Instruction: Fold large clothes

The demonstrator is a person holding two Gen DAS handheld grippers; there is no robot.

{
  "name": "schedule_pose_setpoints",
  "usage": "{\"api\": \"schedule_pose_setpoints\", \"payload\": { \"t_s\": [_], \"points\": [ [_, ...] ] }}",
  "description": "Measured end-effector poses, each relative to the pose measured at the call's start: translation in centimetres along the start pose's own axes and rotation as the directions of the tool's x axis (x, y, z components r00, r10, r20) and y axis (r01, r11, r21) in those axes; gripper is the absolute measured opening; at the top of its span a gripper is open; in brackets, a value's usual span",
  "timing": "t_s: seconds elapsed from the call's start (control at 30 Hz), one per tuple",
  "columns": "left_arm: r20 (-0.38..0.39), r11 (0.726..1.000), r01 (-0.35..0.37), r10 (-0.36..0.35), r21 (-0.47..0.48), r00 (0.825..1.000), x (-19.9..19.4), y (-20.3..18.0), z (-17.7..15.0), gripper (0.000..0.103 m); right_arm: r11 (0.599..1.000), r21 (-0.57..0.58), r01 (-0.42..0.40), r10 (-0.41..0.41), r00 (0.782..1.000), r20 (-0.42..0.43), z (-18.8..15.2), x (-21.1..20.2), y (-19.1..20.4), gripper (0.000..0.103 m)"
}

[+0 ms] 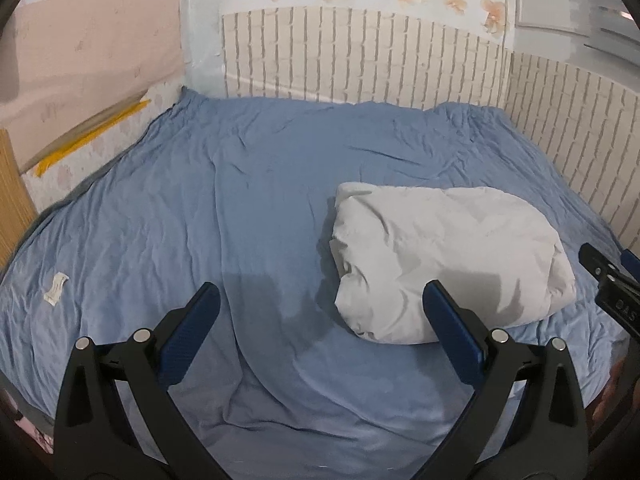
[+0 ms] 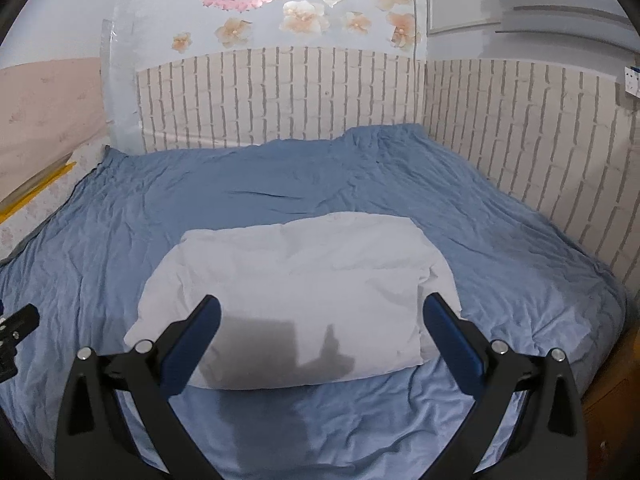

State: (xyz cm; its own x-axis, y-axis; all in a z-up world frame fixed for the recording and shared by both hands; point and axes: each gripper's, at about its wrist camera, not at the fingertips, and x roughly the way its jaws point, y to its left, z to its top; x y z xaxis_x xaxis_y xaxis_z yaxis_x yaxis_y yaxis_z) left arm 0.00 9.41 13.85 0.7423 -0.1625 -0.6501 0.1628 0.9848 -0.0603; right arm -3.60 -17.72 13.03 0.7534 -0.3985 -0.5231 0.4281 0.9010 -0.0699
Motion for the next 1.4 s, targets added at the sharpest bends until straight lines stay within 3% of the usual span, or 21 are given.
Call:
{"api": "schedule_pose_setpoints", "payload": {
  "t_s": [0.37,0.83,1.4],
  "points": [
    [0.033,1.0,0.006,-0.007,0.015,0.999,-1.0,-0.1,1.1,0.1,1.0,-0.008,0.008,-0.007,1.0,0.03,0.7,-0.9,-0.3,0.101],
    [0.074,0.996,-0.077,0.074,0.044,0.995,-1.8,0.1,1.7,0.1,1.0,-0.017,-0.018,0.018,1.0,-0.007,0.7,-0.7,-0.2,0.101],
    [0.077,0.994,-0.103,0.101,0.024,0.992,-2.2,1.2,1.9,0.1,0.999,-0.04,-0.025,0.025,0.999,-0.024,0.6,-0.6,0.0,0.101]
  ]
}}
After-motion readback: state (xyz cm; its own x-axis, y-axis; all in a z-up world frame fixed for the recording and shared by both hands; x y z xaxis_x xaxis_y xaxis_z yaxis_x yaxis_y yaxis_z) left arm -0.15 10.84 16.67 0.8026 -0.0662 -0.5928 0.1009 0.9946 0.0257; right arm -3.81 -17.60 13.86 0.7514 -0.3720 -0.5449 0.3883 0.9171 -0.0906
